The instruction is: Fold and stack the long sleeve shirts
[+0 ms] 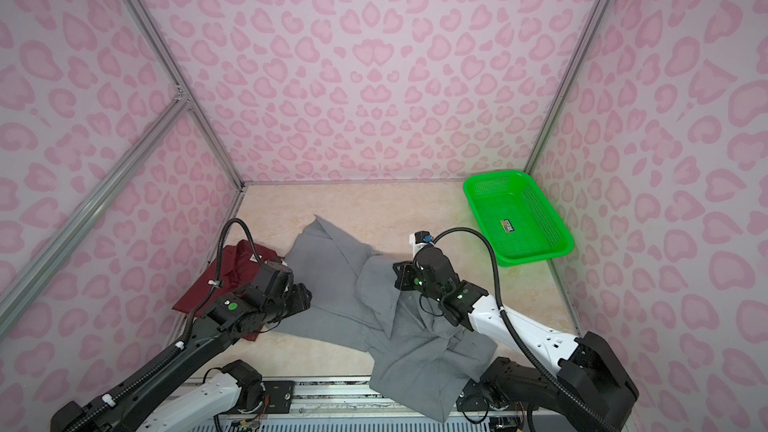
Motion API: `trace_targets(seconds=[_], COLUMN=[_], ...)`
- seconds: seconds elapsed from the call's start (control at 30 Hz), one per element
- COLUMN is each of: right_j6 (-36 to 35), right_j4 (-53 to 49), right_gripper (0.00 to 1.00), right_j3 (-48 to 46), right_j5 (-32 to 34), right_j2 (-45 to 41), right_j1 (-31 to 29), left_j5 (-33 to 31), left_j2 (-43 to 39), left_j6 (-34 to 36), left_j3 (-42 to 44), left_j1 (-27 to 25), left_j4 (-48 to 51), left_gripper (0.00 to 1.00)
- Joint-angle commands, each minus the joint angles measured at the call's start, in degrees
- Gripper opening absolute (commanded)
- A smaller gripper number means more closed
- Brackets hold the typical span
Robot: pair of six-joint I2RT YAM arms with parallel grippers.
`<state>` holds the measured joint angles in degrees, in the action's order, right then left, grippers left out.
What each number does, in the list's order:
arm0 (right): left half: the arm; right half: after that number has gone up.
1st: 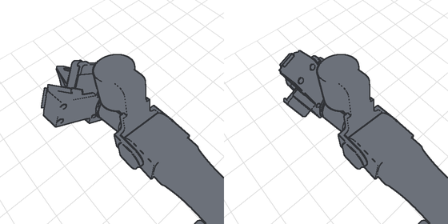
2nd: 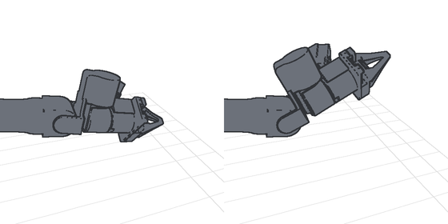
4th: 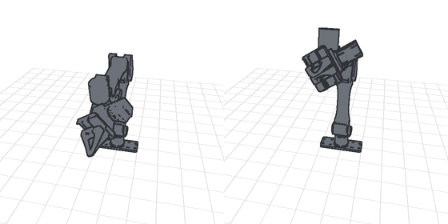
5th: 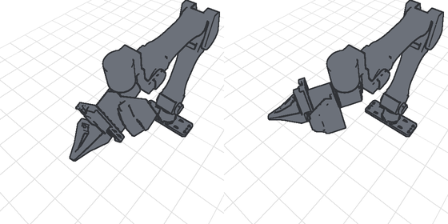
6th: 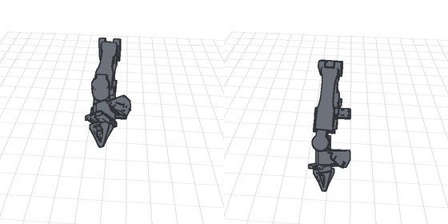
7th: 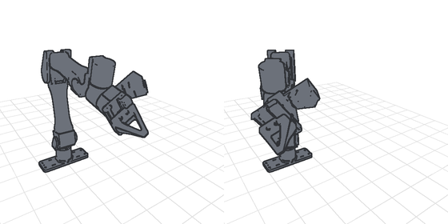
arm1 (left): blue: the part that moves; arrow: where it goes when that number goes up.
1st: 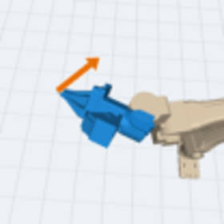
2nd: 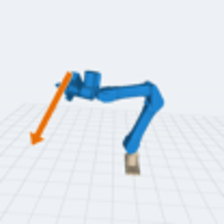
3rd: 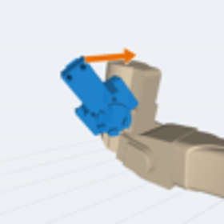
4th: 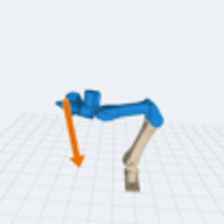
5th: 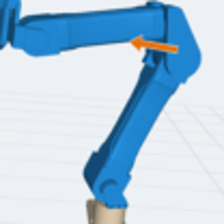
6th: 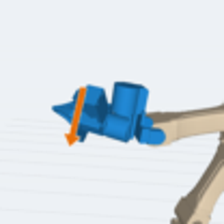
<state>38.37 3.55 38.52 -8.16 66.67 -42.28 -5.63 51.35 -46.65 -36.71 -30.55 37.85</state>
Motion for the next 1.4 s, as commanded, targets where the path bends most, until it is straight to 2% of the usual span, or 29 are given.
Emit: trace_targets(seconds=[0.0, 0.2, 0.23, 0.3, 0.37, 0.43, 0.57, 0.73, 0.83, 0.93, 1.03, 1.1, 1.17, 1.27, 1.3, 1.33, 1.37], right_j6=[-9.0, -16.6, -17.0, -16.5, -14.4, -13.9, -16.1, -23.8, -26.8, -27.4, -26.7, -23.6, -19.5, -13.9, -12.8, -11.8, -10.3], right_j4=[-6.1, -9.5, -10.2, -13.0, -13.6, -13.0, -13.2, -11.3, -11.6, -12.8, -14.8, -14.2, -11.4, -6.4, -5.9, -7.2, -9.2], right_gripper=[0.00, 0.00, 0.00, 0.00, 0.00, 0.00, 0.00, 0.00, 0.00, 0.00, 0.00, 0.00, 0.09, 0.34, 0.40, 0.44, 0.48], right_j3=[4.2, 10.5, 11.2, 12.8, 12.5, 11.9, 11.4, 11.6, 12.2, 12.3, 11.4, 9.6, 6.9, 3.7, 3.4, 3.6, 3.7], right_j5=[3.4, 9.7, 11.7, 20.5, 24.8, 23.8, 26.9, 26.6, 22.3, 14.6, 14.4, 11.6, 7.6, -0.7, -2.2, -2.4, 0.0], right_j2=[0.7, 3.5, 3.5, 1.8, -1.3, -5.5, -11.6, -15.7, -15.2, -11.1, -5.0, -0.6, 3.1, 6.1, 6.1, 5.4, 4.0], right_j1=[-5.2, -21.9, -23.9, -27.0, -26.3, -23.5, -20.0, -19.9, -21.2, -24.8, -30.5, -32.3, -33.2, -33.4, -33.4, -33.1, -32.5], left_j5=[-0.5, -1.9, -2.1, -2.5, -2.5, -2.2, -1.7, -1.5, -1.3, -1.3, -1.6, -1.9, -2.1, -2.4, -2.5, -2.6, -2.9], left_j2=[-0.3, -1.3, -1.4, -1.5, -1.6, -1.6, -1.6, -2.0, -1.9, -1.8, -1.7, -1.8, -1.8, -1.7, -1.8, -1.9, -2.0], left_j6=[-0.5, -0.4, -0.3, -0.1, 0.0, -0.2, -0.5, -0.7, -0.7, -0.7, -0.6, -0.5, -0.4, -0.3, -0.1, -0.1, 0.0], left_j3=[0.4, -0.2, -0.2, -0.5, -0.5, -0.2, 0.3, 0.6, 0.4, 0.2, -0.1, -0.3, -0.4, -0.7, -0.8, -0.9, -1.1], left_j1=[0.0, 0.0, 0.0, 0.1, 0.1, 0.0, 0.0, 0.0, 0.1, 0.0, 0.0, 0.1, 0.0, 0.0, 0.0, 0.1, 0.0], left_j4=[0.1, 0.8, 1.2, 1.4, 1.4, 1.1, 0.6, 0.7, 0.7, 0.7, 1.1, 1.3, 1.4, 1.6, 1.7, 1.9, 2.2], left_gripper=[0.60, 0.60, 0.60, 0.60, 0.60, 0.60, 0.60, 0.60, 0.60, 0.60, 0.60, 0.60, 0.60, 0.60, 0.60, 0.60, 0.60])
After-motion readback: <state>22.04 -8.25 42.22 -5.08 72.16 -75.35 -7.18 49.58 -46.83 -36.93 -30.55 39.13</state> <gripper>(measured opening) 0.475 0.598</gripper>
